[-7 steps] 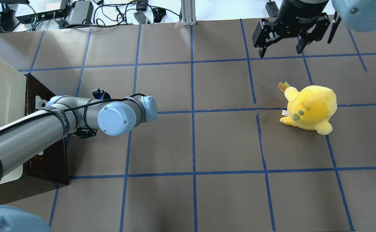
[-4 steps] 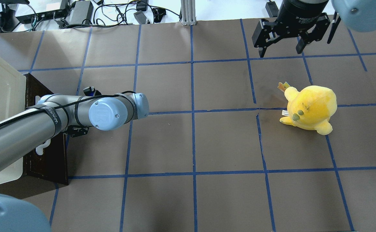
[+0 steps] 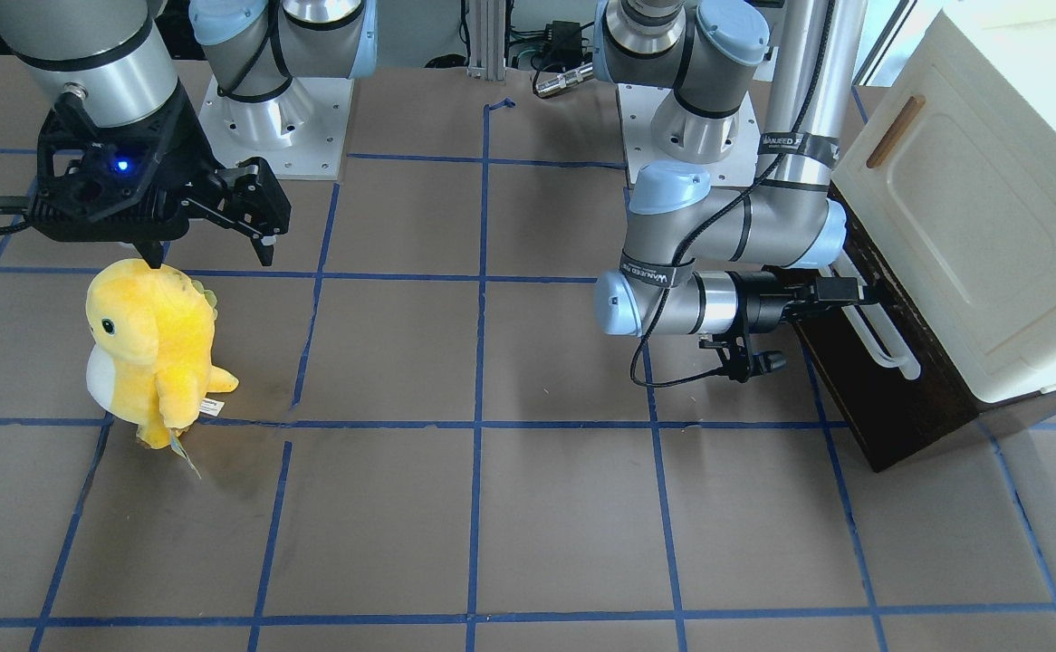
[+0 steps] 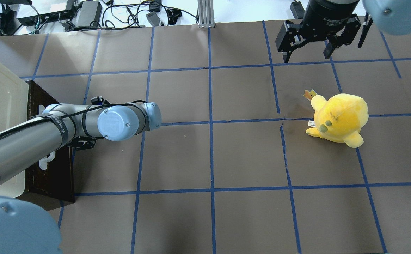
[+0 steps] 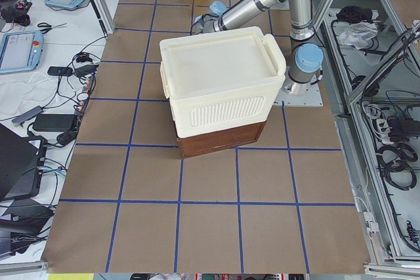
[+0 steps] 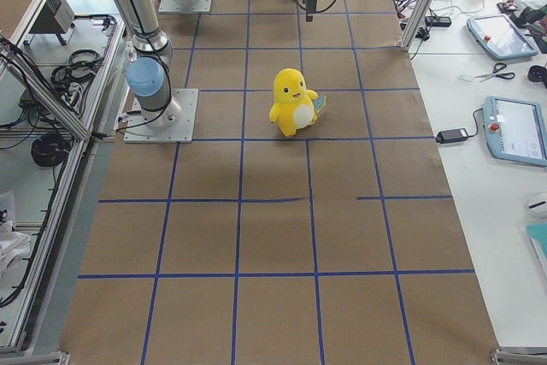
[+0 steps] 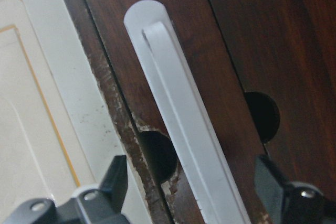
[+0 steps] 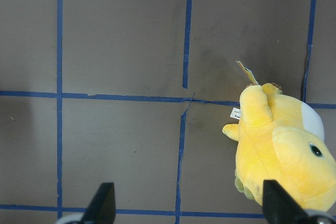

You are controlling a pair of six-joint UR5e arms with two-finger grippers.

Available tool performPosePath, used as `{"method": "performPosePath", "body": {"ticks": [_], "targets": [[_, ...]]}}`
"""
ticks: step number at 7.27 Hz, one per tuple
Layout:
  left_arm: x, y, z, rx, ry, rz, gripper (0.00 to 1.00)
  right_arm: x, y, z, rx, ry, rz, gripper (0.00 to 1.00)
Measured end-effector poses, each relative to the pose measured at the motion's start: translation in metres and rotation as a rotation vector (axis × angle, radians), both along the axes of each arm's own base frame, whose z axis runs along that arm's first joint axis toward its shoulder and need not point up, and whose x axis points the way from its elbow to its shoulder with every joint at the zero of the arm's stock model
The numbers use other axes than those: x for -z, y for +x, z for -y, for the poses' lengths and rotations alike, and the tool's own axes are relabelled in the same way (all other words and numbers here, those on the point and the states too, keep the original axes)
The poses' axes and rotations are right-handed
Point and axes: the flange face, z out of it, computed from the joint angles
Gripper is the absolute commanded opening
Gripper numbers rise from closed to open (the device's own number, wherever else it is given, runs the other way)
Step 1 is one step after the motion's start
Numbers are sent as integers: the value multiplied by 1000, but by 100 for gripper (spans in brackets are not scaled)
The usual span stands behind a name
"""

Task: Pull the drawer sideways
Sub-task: 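Close the left gripper around the white drawer handle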

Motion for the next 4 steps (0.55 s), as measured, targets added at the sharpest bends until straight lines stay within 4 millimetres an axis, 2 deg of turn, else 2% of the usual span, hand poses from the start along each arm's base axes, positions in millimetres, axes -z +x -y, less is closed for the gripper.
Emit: {"method": "performPosePath", "body": {"ticks": [3, 4], "targets": [[7, 0, 3, 2, -14, 6, 47, 0, 0, 0, 0, 0, 0, 100], [8, 0, 3, 4, -11, 8, 40, 0, 0, 0, 1, 0, 0, 100]]}}
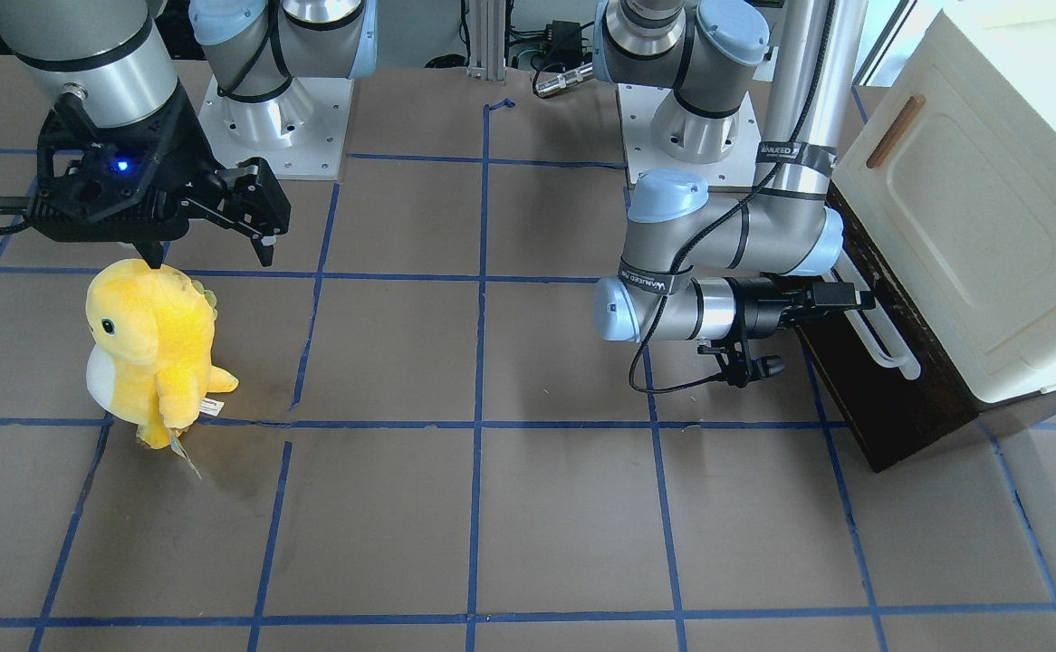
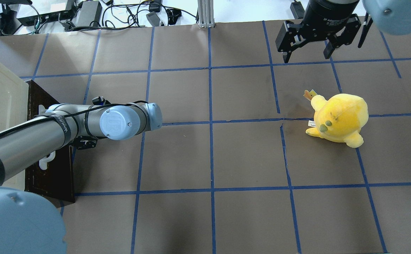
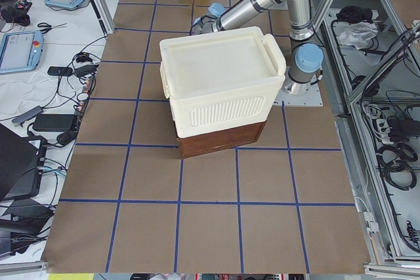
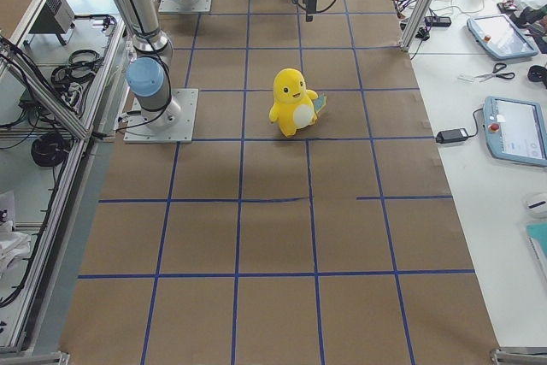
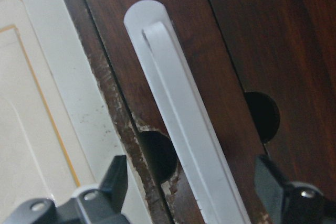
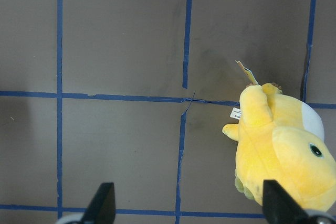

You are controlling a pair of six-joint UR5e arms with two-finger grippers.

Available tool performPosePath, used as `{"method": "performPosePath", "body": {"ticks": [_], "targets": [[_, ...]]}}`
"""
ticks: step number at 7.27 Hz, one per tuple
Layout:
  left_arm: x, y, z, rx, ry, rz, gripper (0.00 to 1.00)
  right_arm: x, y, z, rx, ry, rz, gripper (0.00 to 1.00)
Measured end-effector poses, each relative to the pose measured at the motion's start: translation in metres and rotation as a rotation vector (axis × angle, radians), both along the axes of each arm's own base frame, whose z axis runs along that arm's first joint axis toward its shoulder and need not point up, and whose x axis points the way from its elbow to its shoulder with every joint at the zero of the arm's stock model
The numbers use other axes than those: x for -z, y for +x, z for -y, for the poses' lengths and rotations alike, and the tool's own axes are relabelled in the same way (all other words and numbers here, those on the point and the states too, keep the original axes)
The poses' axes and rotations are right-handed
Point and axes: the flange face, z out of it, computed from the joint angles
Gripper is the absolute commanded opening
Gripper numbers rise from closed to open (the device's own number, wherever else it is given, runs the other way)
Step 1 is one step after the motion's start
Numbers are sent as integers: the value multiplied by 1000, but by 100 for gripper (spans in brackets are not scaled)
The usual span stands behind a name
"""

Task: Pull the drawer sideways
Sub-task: 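Close the left gripper around the white drawer handle, then pull the drawer handle outward with the left gripper, away from the cabinet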

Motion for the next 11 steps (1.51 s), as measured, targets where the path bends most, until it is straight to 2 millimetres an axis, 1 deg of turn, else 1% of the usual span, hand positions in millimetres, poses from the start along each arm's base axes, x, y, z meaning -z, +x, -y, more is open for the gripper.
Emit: {"method": "performPosePath", "body": {"ticks": [1, 2, 6, 11], "targets": [[0, 0, -1, 2, 2, 2, 27, 0, 0, 0, 0, 0, 0, 100], [-1, 0, -1, 3, 5, 3, 20, 0, 0, 0, 0, 0, 0, 100], [-6, 0, 1, 26, 21, 16, 20, 0, 0, 0, 0, 0, 0, 100], [-1, -7, -1, 40, 9, 20, 20, 0, 0, 0, 0, 0, 0, 100]]}}
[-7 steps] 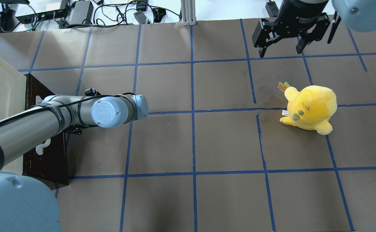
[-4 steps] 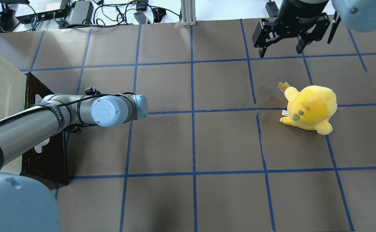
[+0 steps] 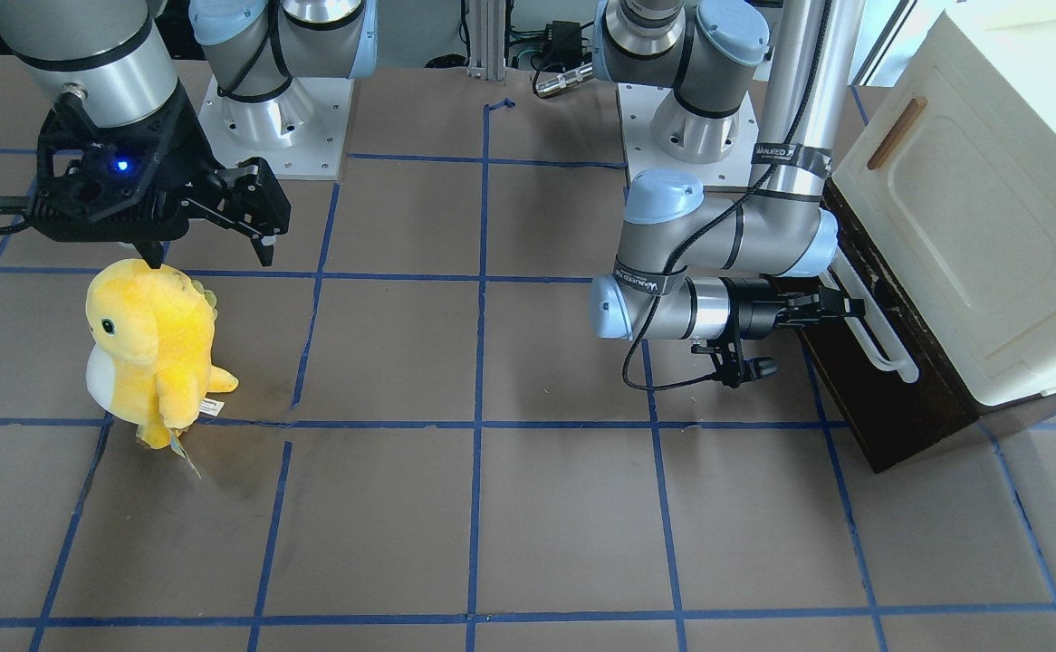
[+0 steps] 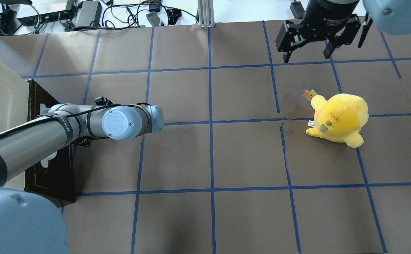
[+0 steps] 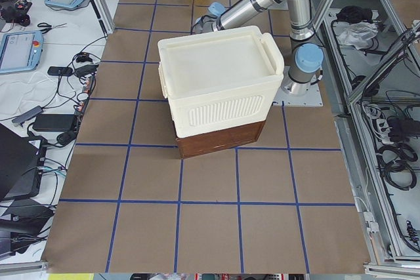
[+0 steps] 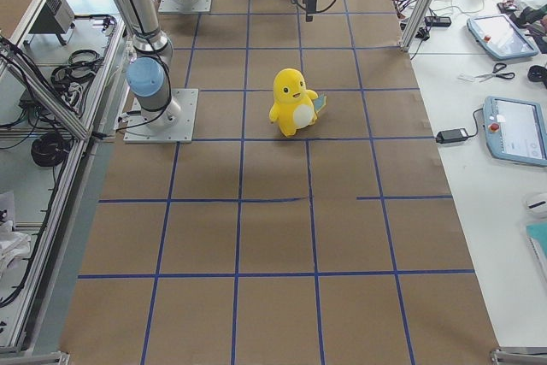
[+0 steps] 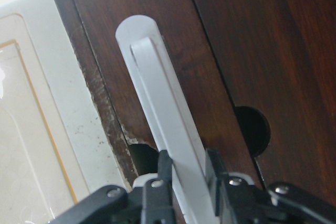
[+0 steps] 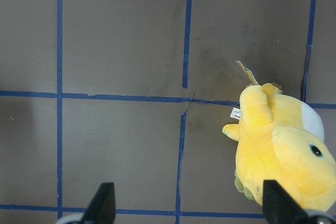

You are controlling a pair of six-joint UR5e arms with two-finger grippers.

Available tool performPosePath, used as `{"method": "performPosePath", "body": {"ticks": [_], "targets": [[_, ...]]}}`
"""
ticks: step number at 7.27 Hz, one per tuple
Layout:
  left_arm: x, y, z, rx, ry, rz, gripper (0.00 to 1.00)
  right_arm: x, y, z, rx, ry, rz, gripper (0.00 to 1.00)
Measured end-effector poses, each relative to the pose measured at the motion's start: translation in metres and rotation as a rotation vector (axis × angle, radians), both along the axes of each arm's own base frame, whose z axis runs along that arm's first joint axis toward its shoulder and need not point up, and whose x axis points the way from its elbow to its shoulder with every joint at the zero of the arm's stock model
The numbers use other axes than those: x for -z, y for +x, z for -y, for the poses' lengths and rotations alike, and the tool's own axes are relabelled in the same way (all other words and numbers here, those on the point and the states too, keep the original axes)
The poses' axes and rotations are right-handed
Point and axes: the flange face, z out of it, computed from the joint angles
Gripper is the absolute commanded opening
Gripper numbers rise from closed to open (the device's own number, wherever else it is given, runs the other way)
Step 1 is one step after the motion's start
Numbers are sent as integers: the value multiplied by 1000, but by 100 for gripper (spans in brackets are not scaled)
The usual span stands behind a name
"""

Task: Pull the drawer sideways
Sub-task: 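Pull the drawer handle outward with the left gripper, away from the cabinet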

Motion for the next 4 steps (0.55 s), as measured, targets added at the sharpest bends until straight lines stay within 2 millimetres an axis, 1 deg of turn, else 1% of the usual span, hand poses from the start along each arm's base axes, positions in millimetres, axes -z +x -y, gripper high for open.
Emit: {"method": "performPosePath", "body": {"ticks": [2, 4], "targets": [[-3, -14, -1, 26, -55, 0, 20, 0, 0, 0, 0, 0, 0, 100], [-3, -23, -1, 42, -77, -2, 20, 0, 0, 0, 0, 0, 0, 100]]}}
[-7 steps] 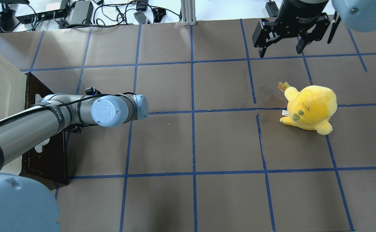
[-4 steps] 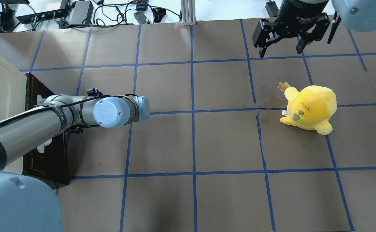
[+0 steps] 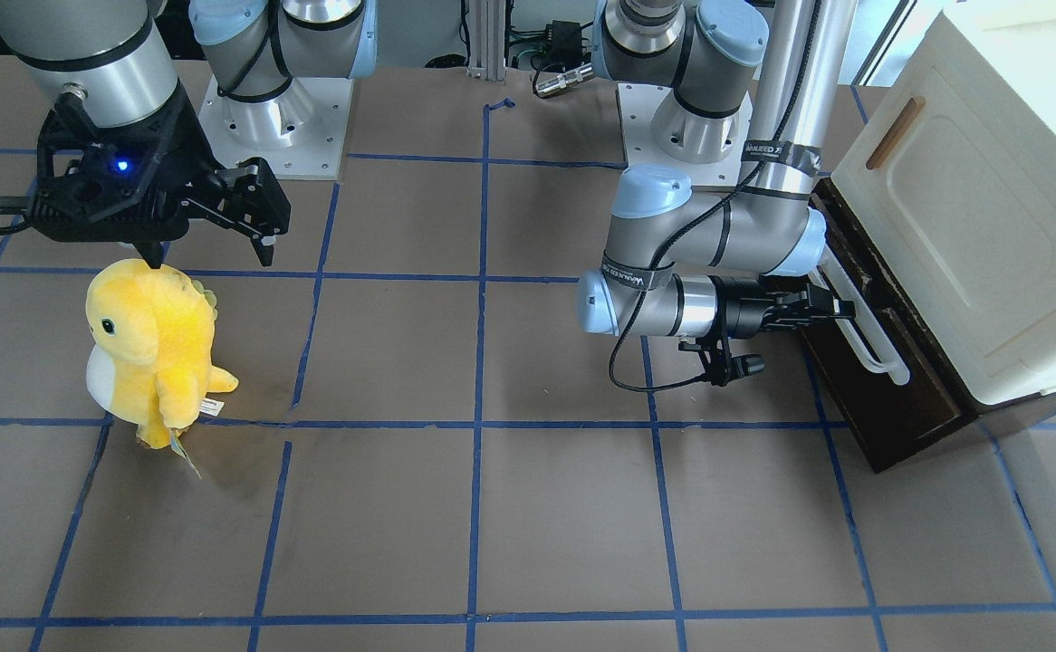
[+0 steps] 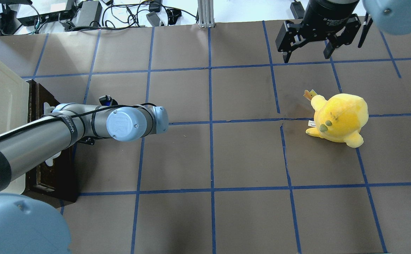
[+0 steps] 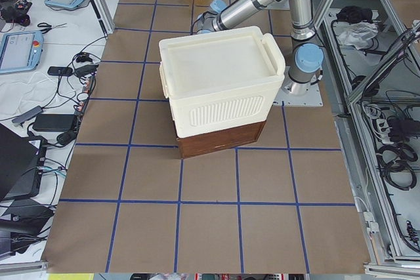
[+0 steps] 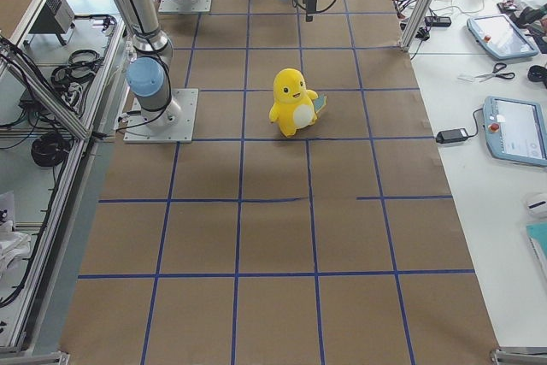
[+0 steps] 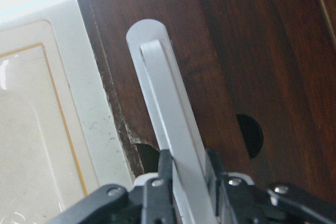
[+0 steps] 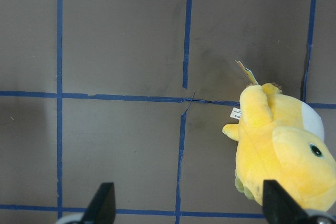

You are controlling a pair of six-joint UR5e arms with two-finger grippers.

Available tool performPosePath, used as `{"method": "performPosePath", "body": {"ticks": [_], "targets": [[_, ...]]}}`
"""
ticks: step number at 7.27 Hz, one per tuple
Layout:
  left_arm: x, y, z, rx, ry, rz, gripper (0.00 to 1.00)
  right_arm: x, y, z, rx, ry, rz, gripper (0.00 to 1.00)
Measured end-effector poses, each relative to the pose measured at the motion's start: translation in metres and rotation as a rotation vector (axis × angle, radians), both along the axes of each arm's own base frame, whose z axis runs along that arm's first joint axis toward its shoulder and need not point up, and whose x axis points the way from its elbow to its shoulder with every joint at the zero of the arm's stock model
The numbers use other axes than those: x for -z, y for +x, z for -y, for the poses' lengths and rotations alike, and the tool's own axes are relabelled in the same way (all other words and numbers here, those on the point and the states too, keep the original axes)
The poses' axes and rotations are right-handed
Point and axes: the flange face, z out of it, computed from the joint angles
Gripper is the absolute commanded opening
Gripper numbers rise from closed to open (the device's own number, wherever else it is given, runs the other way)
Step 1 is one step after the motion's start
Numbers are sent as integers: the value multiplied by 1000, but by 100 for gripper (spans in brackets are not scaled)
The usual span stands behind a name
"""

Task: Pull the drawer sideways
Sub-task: 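Pull the drawer handle outward with the left gripper, away from the cabinet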

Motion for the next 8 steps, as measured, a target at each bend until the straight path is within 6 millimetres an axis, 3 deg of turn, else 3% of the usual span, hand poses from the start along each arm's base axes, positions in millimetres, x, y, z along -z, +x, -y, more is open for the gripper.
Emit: {"method": "performPosePath", "body": {"ticks": [8], "targets": [[3, -31, -8, 62, -12, -1, 20, 0, 0, 0, 0, 0, 0, 100]]}}
